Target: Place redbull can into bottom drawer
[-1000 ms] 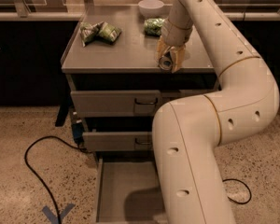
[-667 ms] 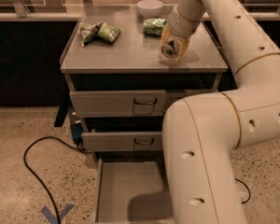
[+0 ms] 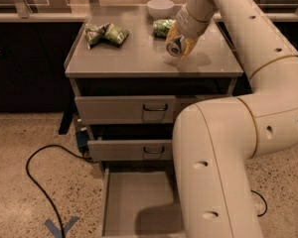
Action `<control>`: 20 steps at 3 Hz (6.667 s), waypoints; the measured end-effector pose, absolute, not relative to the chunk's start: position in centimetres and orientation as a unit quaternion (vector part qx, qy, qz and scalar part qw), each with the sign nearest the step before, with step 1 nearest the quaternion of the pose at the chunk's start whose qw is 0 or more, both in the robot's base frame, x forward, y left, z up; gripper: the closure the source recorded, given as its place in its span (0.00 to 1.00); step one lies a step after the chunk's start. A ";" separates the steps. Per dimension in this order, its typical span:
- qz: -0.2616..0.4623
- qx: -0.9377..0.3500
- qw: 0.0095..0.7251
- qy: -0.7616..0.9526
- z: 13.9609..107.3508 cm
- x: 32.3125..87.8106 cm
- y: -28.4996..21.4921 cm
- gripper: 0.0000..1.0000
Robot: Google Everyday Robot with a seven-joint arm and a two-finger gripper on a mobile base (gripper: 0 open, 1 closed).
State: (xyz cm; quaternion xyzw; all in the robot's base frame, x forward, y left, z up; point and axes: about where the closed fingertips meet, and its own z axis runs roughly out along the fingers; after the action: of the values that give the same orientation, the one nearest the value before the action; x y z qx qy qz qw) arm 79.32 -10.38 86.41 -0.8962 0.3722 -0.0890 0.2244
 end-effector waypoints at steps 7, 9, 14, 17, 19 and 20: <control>-0.037 -0.871 0.316 0.375 94.7 67.1 -8.5 1.00; -0.081 -0.828 0.416 0.366 100.4 56.4 -7.2 1.00; 0.048 -0.836 0.410 0.362 81.8 54.7 -5.9 1.00; 0.057 -0.813 0.403 0.417 63.0 52.5 -10.1 1.00; 0.071 -0.803 0.411 0.425 60.2 52.0 -10.0 1.00; 0.096 -0.795 0.408 0.439 53.2 51.1 -10.1 1.00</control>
Offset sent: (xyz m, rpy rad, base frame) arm -0.0766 0.0039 0.0148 0.1008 0.1428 -0.0109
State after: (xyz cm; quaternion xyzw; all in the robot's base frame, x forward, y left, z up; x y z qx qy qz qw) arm 51.07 -10.07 53.16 -0.7949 0.4387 0.0957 0.4080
